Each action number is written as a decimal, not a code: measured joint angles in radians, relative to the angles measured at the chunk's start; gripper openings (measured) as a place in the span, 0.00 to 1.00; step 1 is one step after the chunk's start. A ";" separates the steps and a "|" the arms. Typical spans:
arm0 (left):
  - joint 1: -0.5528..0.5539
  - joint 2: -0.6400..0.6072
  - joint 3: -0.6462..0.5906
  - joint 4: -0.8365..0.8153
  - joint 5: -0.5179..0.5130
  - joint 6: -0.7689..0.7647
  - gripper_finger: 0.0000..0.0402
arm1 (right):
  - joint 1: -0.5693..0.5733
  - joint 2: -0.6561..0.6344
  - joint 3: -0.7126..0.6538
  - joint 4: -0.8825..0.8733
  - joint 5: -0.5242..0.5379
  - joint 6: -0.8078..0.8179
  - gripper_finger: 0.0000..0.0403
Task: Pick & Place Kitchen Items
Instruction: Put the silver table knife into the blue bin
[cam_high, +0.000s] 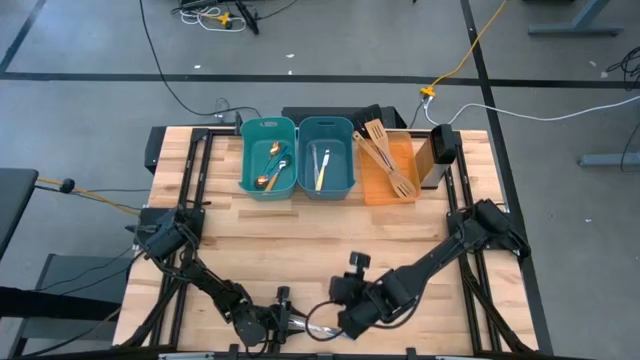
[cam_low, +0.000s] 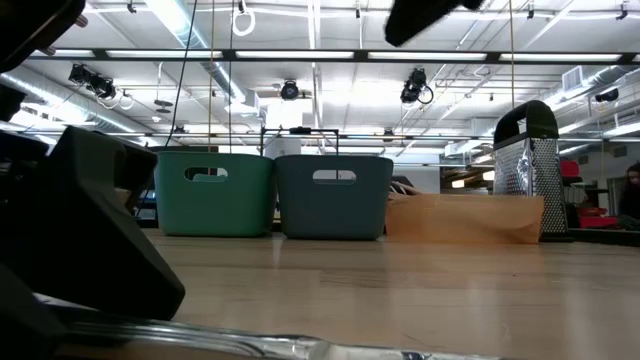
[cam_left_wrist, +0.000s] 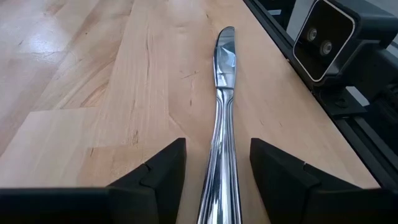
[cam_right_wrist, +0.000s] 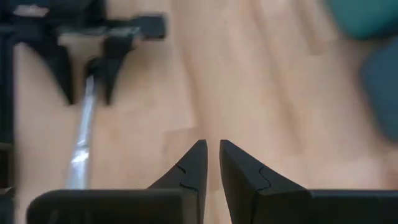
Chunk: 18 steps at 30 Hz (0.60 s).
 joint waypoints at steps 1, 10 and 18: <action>0.000 0.000 0.000 0.000 -0.006 0.000 0.47 | 0.008 0.000 -0.017 0.021 -0.022 0.011 0.13; 0.000 0.000 0.000 0.000 -0.012 0.000 0.47 | 0.064 0.000 -0.118 0.229 -0.136 0.058 0.13; 0.000 0.000 0.000 0.001 -0.015 -0.006 0.47 | 0.120 0.000 -0.186 0.413 -0.198 0.073 0.13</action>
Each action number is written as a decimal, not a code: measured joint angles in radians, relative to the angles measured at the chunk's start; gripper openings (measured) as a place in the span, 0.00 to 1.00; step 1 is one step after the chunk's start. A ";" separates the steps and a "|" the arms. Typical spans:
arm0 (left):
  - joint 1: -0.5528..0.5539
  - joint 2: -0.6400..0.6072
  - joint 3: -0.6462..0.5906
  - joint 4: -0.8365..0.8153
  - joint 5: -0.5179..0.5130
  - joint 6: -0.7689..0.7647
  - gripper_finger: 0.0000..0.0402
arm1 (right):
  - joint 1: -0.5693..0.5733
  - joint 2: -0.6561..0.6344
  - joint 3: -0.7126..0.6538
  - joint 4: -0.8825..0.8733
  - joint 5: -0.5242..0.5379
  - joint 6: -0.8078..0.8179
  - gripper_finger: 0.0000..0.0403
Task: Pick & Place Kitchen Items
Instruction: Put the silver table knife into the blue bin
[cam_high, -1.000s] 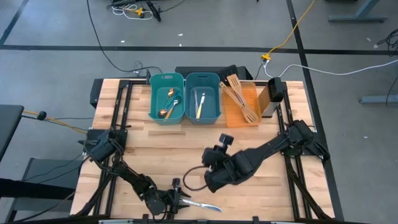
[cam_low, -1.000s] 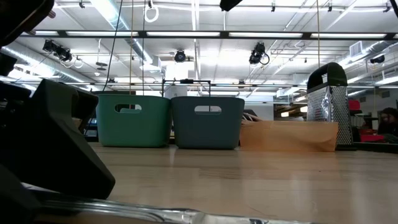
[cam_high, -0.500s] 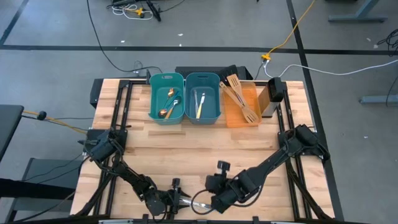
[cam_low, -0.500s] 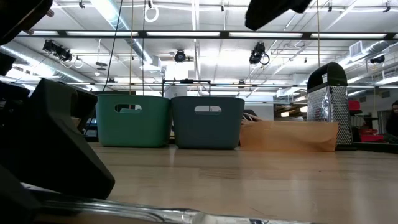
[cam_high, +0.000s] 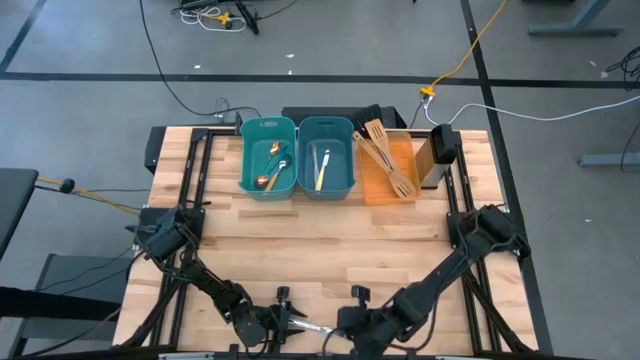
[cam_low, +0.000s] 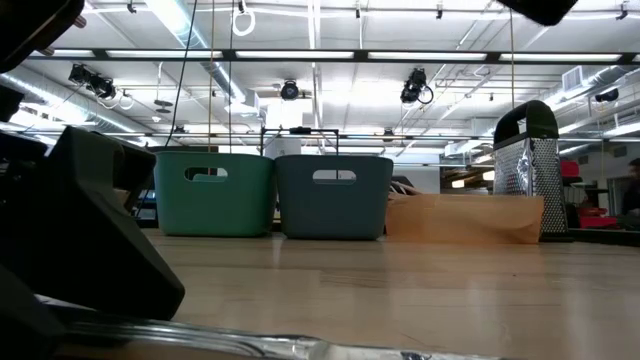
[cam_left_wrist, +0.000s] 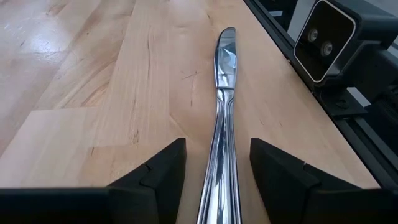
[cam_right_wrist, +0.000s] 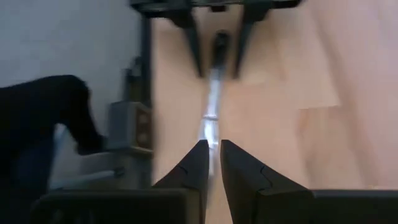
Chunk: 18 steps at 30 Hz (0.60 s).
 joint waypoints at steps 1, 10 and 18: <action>0.000 0.000 0.000 0.000 0.000 0.000 0.47 | 0.006 0.000 -0.008 0.026 -0.007 0.001 0.13; 0.000 0.000 0.000 0.000 0.001 0.000 0.47 | 0.062 0.000 -0.044 0.067 0.022 0.087 0.13; 0.000 0.000 -0.001 -0.008 0.011 0.005 0.44 | 0.094 0.000 -0.132 0.277 0.060 0.111 0.13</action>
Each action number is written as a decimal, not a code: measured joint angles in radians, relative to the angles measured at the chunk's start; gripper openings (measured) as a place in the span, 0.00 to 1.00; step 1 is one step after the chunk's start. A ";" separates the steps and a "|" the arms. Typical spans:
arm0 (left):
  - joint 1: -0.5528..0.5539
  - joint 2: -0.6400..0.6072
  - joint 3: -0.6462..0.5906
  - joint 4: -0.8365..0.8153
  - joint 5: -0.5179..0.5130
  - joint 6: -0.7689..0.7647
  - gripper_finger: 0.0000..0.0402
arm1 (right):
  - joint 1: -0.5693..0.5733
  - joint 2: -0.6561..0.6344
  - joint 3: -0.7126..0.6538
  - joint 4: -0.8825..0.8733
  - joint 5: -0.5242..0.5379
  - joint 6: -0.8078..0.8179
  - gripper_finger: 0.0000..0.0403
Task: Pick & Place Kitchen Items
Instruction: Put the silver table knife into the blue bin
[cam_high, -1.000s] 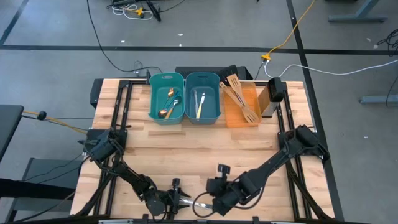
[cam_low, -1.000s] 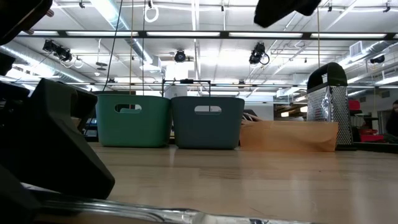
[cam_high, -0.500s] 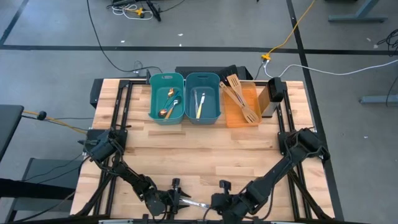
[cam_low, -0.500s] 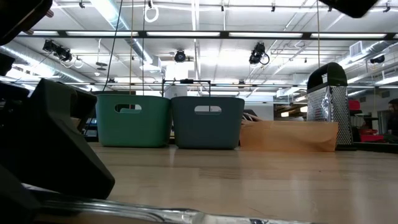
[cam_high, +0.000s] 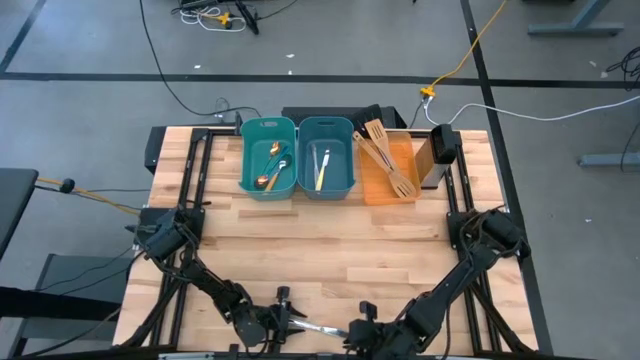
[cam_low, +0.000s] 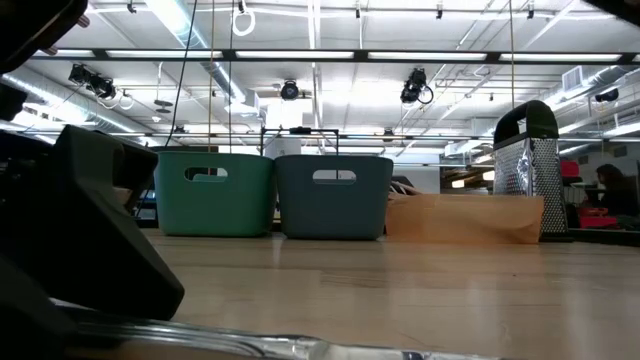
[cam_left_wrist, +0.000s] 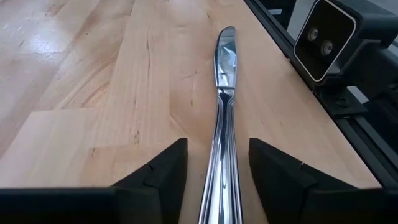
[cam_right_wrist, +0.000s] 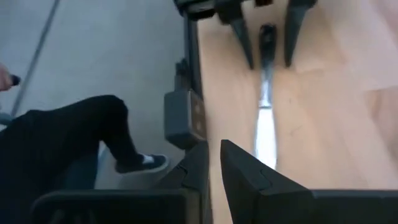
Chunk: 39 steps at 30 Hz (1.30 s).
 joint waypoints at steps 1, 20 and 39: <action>0.000 0.000 0.000 -0.001 0.001 0.000 0.43 | 0.000 0.000 -0.016 0.027 -0.010 0.000 0.13; 0.015 -0.002 0.000 -0.031 0.021 -0.033 0.17 | 0.014 0.046 -0.105 0.183 -0.013 0.013 0.13; 0.026 -0.003 0.000 -0.030 0.052 -0.060 0.17 | -0.016 0.082 -0.104 0.157 -0.022 0.020 0.18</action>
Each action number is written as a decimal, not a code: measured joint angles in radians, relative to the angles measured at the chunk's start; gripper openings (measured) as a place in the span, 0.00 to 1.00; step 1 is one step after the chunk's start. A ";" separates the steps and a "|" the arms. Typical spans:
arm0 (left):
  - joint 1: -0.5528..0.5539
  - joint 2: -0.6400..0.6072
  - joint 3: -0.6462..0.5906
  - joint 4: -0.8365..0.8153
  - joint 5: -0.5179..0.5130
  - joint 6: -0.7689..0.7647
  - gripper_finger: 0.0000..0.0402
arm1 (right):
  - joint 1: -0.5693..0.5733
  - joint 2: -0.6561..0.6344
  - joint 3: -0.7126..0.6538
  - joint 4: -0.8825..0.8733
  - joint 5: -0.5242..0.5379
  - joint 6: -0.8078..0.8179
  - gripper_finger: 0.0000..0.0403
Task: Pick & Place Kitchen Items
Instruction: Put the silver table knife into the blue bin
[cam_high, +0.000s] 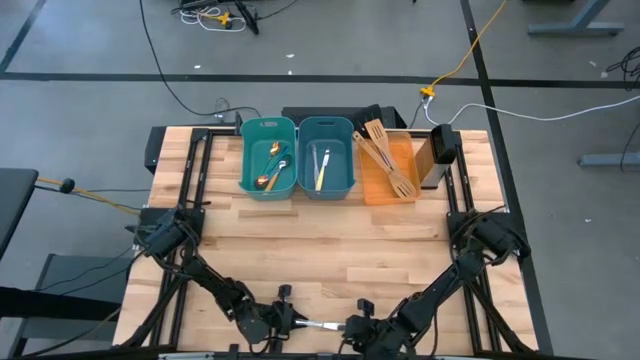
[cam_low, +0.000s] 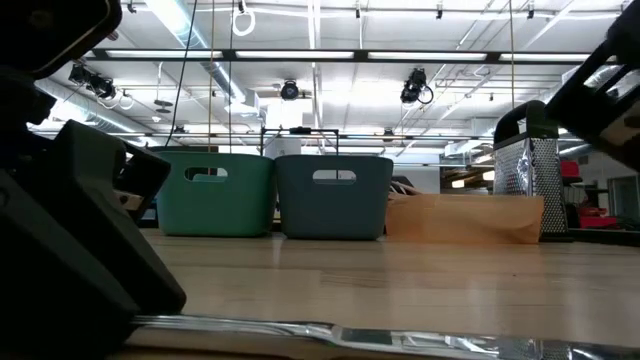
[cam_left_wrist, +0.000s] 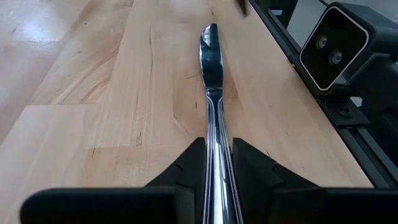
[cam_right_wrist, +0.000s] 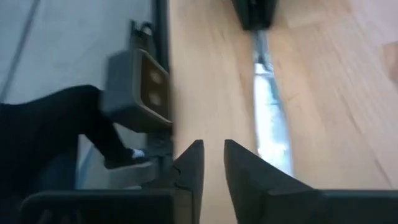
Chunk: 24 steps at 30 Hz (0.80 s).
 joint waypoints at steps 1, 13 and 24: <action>0.000 0.000 0.000 0.000 0.001 0.000 0.17 | -0.001 0.002 0.000 -0.008 0.004 -0.001 0.20; 0.002 0.000 0.000 0.006 0.014 -0.001 0.17 | -0.020 0.016 0.000 -0.037 0.033 -0.026 0.44; 0.002 0.001 -0.001 0.021 0.014 0.000 0.17 | -0.025 0.016 0.000 -0.107 0.053 0.002 0.44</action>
